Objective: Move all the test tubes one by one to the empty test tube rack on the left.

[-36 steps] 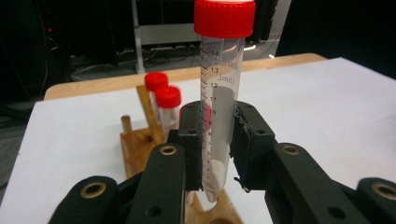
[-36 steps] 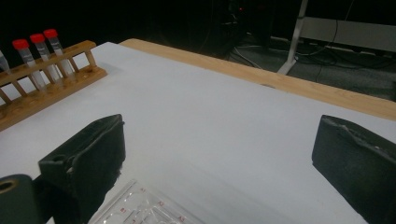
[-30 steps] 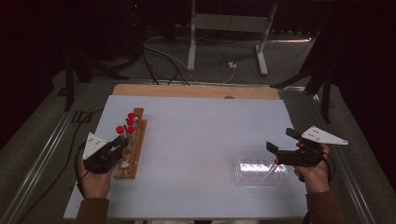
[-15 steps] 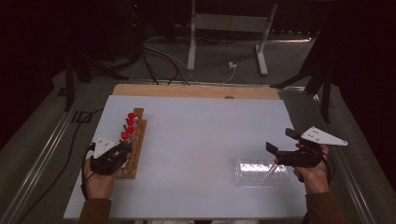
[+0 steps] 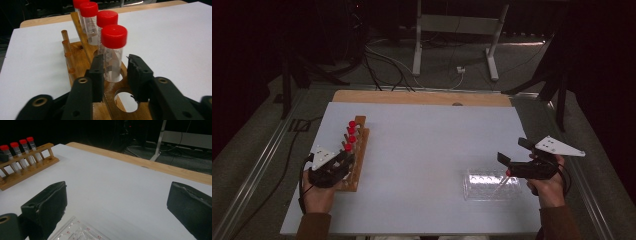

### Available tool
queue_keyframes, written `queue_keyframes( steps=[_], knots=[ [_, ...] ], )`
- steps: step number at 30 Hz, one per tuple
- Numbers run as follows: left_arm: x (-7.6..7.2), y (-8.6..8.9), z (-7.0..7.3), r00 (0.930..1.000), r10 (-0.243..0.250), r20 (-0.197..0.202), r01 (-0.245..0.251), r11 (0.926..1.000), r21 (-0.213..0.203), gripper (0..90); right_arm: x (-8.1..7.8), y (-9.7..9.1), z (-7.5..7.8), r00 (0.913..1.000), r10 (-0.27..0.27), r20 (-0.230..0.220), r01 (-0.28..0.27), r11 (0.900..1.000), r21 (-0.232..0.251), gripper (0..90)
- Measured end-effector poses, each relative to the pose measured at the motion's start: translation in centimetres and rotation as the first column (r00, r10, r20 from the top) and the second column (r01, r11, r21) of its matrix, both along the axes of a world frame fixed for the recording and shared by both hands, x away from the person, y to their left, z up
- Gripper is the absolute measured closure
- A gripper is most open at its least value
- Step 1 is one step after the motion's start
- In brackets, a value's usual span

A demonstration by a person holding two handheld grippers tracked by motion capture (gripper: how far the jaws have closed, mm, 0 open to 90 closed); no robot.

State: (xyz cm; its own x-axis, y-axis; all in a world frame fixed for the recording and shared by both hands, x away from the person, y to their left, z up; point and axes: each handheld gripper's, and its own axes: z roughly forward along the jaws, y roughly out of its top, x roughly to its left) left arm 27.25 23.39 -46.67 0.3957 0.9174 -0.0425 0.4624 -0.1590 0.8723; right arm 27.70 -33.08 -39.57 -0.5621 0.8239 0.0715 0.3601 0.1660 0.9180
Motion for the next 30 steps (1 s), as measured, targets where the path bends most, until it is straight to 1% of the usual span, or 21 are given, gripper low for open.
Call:
queue_keyframes(
  steps=[1, 4, 5, 6, 9, 12, 14, 16, 19, 24, 30],
  knots=[
    [-0.1, 0.0, 0.0, 1.0, -0.002, 0.0, 0.002, 1.0, 0.0, 61.4, 0.0, 0.0, 0.0, 1.0, -0.001, 0.001, 0.001, 1.0, -0.001, 2.6],
    [-0.2, 0.0, 0.2, 0.9999, -0.008, 0.011, 0.009, 0.9997, -0.022, 51.8, -0.1, -0.1, 0.1, 1.0, -0.002, 0.001, 0.002, 1.0, -0.001, 2.6],
    [-0.3, 0.1, 0.2, 0.9999, -0.007, 0.014, 0.007, 0.9996, -0.026, 47.3, -0.1, -0.1, 0.1, 1.0, -0.002, 0.002, 0.002, 1.0, -0.001, 2.6],
    [-0.4, 0.1, 0.3, 0.9998, -0.006, 0.02, 0.007, 0.9991, -0.041, 42.9, -0.2, -0.1, 0.1, 1.0, -0.002, 0.003, 0.002, 1.0, -0.003, 2.6],
    [-0.6, 0.1, 0.6, 0.9991, 0.001, 0.041, 0.002, 0.998, -0.064, 30.9, -0.3, -0.2, 0.0, 1.0, -0.004, 0.007, 0.004, 0.9999, -0.011, 2.9],
    [-0.7, 0.0, 0.8, 0.9984, 0.007, 0.056, -0.003, 0.9974, -0.072, 18.7, -0.5, -0.2, -0.2, 1.0, -0.005, 0.007, 0.005, 0.9995, -0.03, 3.8],
    [-0.8, 0.1, 1.0, 0.9975, 0.014, 0.07, -0.007, 0.9958, -0.091, 16.0, -0.6, -0.3, -0.3, 1.0, -0.006, 0.007, 0.007, 0.9992, -0.039, 4.6],
    [-0.8, 0.2, 1.2, 0.997, 0.023, 0.074, -0.015, 0.9939, -0.11, 9.6, -0.8, -0.4, -0.6, 1.0, -0.005, 0.001, 0.005, 0.999, -0.044, 5.2],
    [-0.9, 0.2, 1.3, 0.9965, 0.021, 0.081, -0.011, 0.9928, -0.119, 2.1, -1.2, -0.6, -1.1, 0.9999, -0.006, -0.01, 0.005, 0.9982, -0.059, 6.3],
    [-1.1, 0.1, 1.6, 0.9955, 0.012, 0.094, 0.0, 0.9915, -0.13, 0.7, -1.9, -1.1, -2.0, 0.9995, 0.001, -0.03, -0.003, 0.998, -0.063, 10.4],
    [-1.1, -0.1, 1.7, 0.995, 0.01, 0.099, 0.004, 0.9913, -0.132, 0.7, -2.8, -1.6, -3.3, 0.9988, 0.009, -0.047, -0.011, 0.9987, -0.049, 14.7]
  ],
)
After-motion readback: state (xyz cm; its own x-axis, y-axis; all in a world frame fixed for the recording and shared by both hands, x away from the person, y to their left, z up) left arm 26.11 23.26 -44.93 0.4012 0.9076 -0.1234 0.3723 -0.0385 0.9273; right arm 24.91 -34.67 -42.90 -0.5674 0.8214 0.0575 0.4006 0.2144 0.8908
